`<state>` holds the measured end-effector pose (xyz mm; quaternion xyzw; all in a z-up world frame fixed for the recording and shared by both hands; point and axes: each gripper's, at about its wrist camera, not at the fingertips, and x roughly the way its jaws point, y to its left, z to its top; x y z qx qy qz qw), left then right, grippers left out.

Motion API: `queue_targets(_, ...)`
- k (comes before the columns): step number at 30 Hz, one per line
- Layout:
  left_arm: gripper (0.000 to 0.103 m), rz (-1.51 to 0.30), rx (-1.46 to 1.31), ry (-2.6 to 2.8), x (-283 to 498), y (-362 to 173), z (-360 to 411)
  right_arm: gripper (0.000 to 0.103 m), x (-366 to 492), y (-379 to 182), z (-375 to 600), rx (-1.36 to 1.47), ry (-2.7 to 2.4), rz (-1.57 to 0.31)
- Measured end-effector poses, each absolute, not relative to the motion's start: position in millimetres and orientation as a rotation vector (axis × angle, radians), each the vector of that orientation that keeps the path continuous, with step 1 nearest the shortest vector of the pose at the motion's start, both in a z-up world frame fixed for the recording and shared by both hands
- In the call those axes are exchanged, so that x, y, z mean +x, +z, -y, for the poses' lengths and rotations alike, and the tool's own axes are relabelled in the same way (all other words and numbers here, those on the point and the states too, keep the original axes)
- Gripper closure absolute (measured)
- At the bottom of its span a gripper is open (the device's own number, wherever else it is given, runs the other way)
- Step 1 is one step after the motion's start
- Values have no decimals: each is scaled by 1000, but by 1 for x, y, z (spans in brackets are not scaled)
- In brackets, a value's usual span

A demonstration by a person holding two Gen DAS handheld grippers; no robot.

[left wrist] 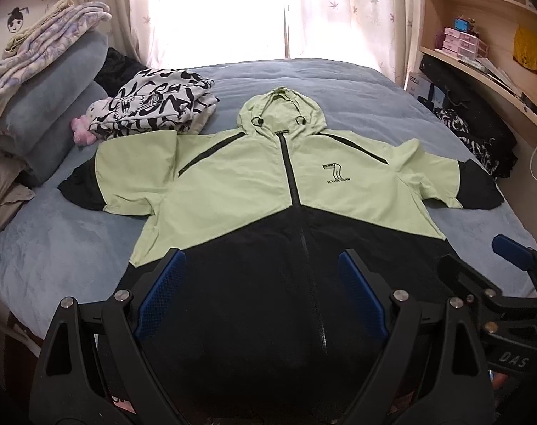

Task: Fold large clothes
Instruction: 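Move the right tool to the black cuff of the sleeve nearest it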

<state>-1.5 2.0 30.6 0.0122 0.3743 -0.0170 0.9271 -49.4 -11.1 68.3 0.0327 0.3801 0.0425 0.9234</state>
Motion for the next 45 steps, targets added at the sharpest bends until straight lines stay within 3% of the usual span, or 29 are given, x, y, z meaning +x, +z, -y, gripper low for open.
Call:
queue_targets(15, 16, -682, 24, -31, 39, 99, 10, 0, -20, 178, 45, 6, 149, -650)
queue_targets(28, 16, -584, 54, -85, 100, 162, 66, 0, 18, 278, 147, 39, 9, -525)
queue_targets(36, 16, -597, 67, -105, 158, 145, 114, 0, 72, 274, 224, -66, -152, -531)
queue_targets(40, 17, -585, 87, -117, 193, 117, 151, 0, 99, 240, 268, -26, -193, -563)
queue_targets(45, 17, -695, 54, -158, 244, 54, 194, 0, 135, 182, 341, 104, -239, -656)
